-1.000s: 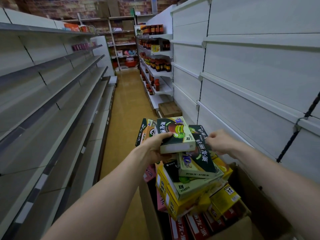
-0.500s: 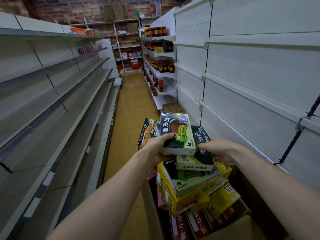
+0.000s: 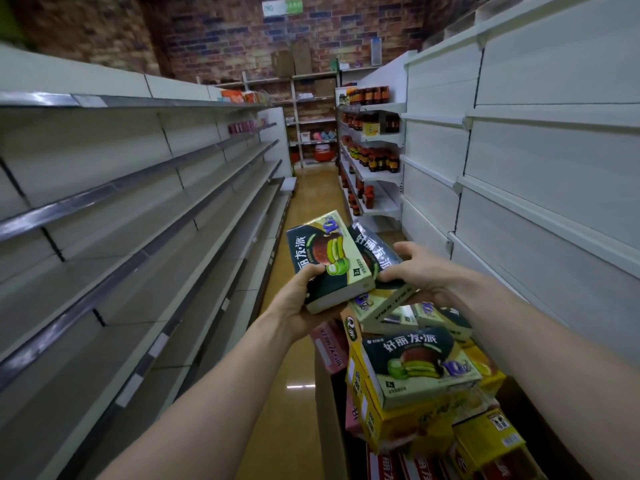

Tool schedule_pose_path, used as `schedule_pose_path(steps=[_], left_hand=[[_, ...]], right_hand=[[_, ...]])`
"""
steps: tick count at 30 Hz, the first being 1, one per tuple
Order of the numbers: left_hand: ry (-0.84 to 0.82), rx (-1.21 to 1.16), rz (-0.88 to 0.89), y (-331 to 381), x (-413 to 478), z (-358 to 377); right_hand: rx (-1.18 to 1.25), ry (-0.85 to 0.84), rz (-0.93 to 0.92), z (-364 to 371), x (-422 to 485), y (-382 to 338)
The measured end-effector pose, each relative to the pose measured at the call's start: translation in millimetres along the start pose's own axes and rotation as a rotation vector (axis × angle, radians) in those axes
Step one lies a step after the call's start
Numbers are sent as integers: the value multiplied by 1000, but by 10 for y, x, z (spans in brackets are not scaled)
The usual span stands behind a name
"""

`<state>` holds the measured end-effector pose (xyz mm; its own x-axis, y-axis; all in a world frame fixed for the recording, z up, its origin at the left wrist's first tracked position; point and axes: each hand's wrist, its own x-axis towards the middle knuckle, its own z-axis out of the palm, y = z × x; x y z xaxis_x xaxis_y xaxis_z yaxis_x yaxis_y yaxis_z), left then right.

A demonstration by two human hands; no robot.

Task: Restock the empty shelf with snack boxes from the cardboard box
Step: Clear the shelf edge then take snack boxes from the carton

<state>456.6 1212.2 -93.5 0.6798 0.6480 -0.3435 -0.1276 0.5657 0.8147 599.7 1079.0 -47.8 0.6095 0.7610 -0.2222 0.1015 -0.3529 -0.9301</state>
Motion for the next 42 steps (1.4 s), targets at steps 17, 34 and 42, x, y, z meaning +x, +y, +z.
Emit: schedule_pose_path(steps=[17,34,42], left_hand=[[206,-117,617,1143,-1404,-1130],[536,-194,913,1741,-3271,-2393],[646,-216,970,1872,-3963,-3162]], right_hand=[[131,-354,-467,1097,-328,-1227],[132,-789,-606,3126,-1270,-2146],[56,-923,-659,4068,-1696,-2434]])
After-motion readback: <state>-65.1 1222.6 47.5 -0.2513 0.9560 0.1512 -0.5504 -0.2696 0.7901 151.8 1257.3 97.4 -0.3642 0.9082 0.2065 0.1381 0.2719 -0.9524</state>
